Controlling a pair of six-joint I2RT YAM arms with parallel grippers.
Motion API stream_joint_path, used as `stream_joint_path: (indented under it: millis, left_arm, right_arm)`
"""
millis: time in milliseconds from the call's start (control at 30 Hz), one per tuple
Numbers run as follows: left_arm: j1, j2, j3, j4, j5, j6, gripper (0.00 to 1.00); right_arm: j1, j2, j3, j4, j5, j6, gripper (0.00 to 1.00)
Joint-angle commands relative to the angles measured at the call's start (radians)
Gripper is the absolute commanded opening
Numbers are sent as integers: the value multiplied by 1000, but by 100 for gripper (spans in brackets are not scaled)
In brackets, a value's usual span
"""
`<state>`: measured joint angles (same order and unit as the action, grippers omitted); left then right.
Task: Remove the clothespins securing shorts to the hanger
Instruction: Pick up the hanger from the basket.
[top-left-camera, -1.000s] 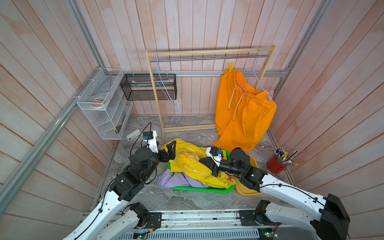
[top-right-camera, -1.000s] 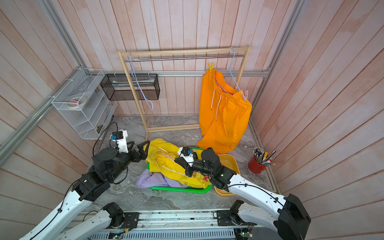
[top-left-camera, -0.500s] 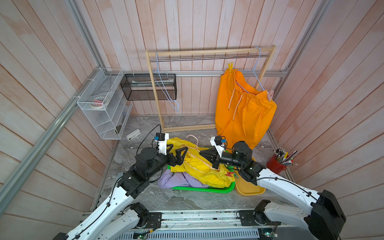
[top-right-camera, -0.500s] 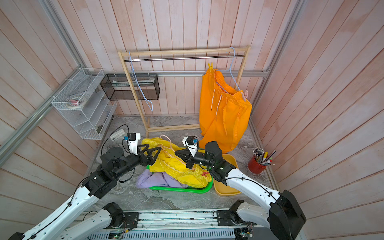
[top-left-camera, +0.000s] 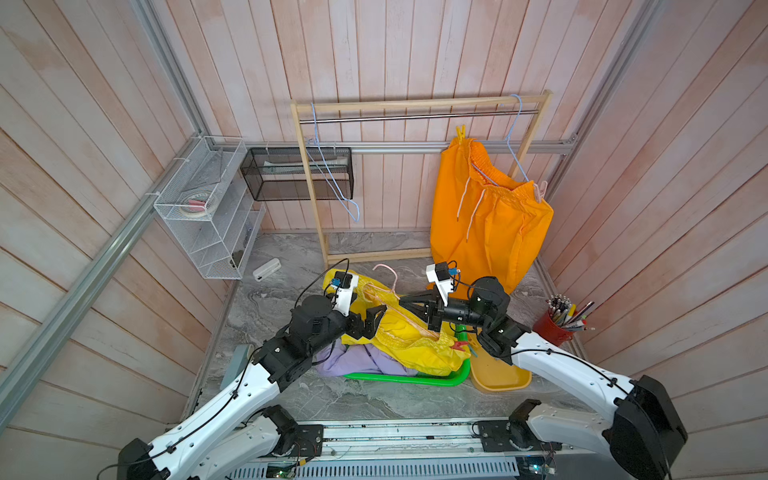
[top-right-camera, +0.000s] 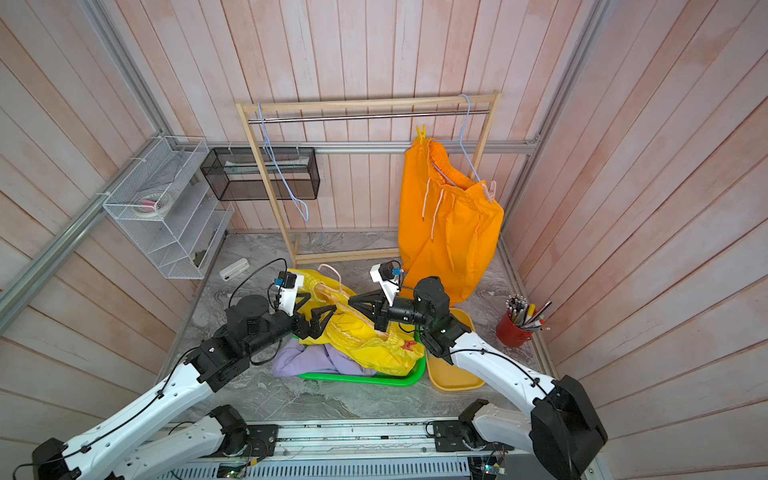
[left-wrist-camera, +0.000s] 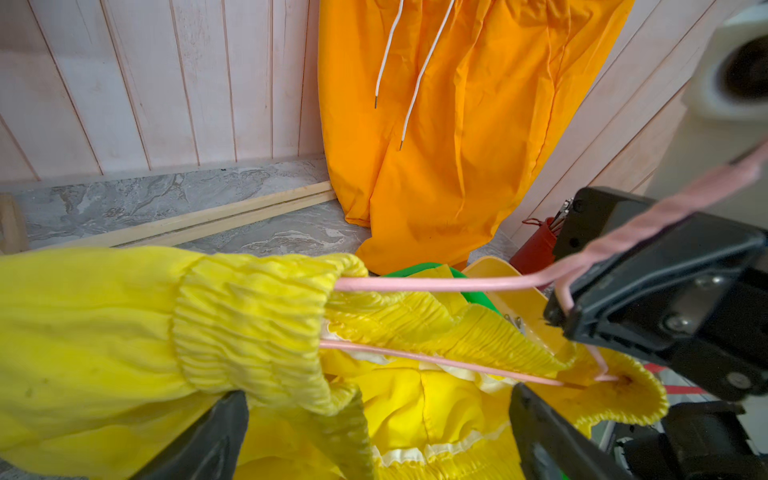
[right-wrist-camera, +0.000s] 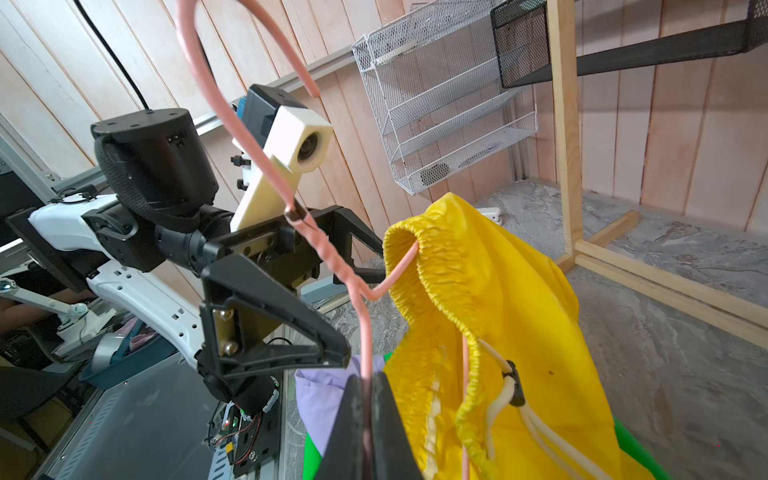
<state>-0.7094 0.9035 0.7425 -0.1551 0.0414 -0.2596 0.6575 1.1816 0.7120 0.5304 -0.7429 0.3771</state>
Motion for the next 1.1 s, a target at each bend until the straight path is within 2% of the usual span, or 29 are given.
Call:
stream_joint_path:
  millis: [0,367,533,933,1067]
  left_arm:
    - [-17,17,28,50,-58,28,100]
    - [-18,-56,-12,225,91,-142,100]
    - [-20,-41,-6,294,184,-191,100]
    - [-56,67,16,367,96,-81,100]
    - [-56,90,27,419,103,-68,99]
  right_arm:
    - [-4,1,41,92,-39,41,0]
    - [-15,25,38,80,-20,43,0]
    - [-20,43,41,83,-14,51,0]
    - [-21,65,40,146,-53,100,0]
    - [-22,69,28,175,-64,118,0]
